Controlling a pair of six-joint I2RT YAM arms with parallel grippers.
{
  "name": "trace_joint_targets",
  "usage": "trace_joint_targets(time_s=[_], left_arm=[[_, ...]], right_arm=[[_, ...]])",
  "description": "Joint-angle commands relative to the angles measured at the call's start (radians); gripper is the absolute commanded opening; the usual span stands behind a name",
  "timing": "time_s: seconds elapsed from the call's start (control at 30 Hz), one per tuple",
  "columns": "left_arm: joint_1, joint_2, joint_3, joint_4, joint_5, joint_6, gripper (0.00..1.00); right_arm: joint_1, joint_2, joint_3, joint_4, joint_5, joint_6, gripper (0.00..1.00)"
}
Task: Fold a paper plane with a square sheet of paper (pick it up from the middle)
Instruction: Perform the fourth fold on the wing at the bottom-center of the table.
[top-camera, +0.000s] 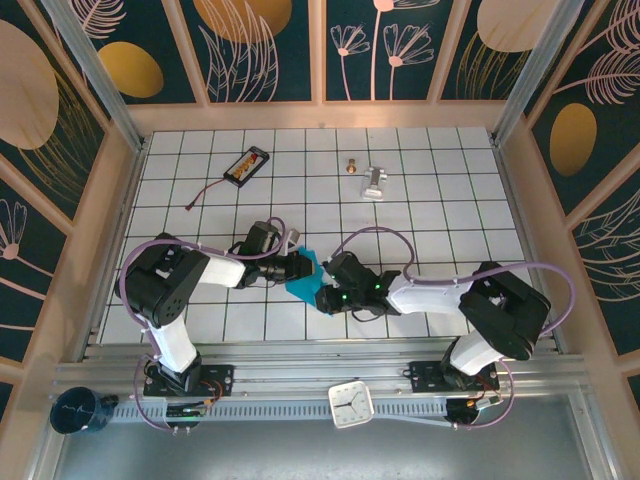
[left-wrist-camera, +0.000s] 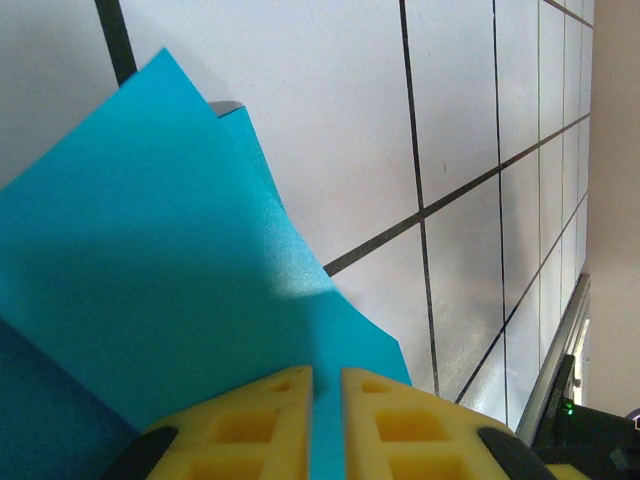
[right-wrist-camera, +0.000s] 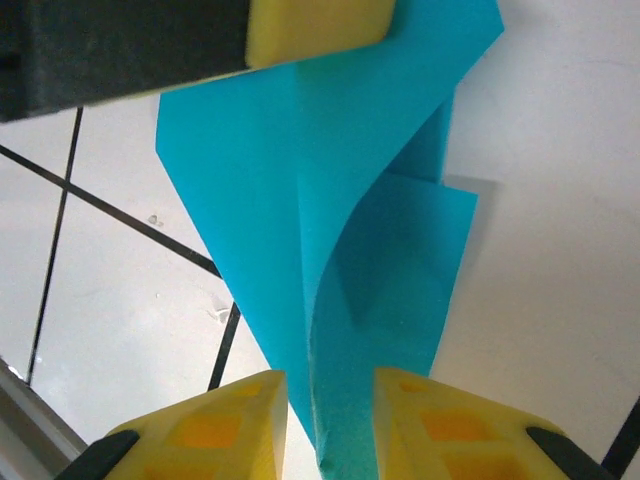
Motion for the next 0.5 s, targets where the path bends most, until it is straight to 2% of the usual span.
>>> trace_joint_targets(time_s=[0.0,0.17,0.47], left_arm=[[0.000,0.059,-0.025,-0.087,-0.044,0.030,0.15],[0.000,0.059,-0.024,-0.087,-0.040,0.029,0.15],[0.000,0.060,-0.021,-0.090,-0.039,0.029,0.15]], right_arm=[[0.033,-0.002,0.043,-0.091,0.126,-0.027,0.29],[0.055,0.027,0.072,-0.133,0.190,-0.039,0.28],[0.081,0.051,0.082,-0.141,0.200,-0.051,0.28]])
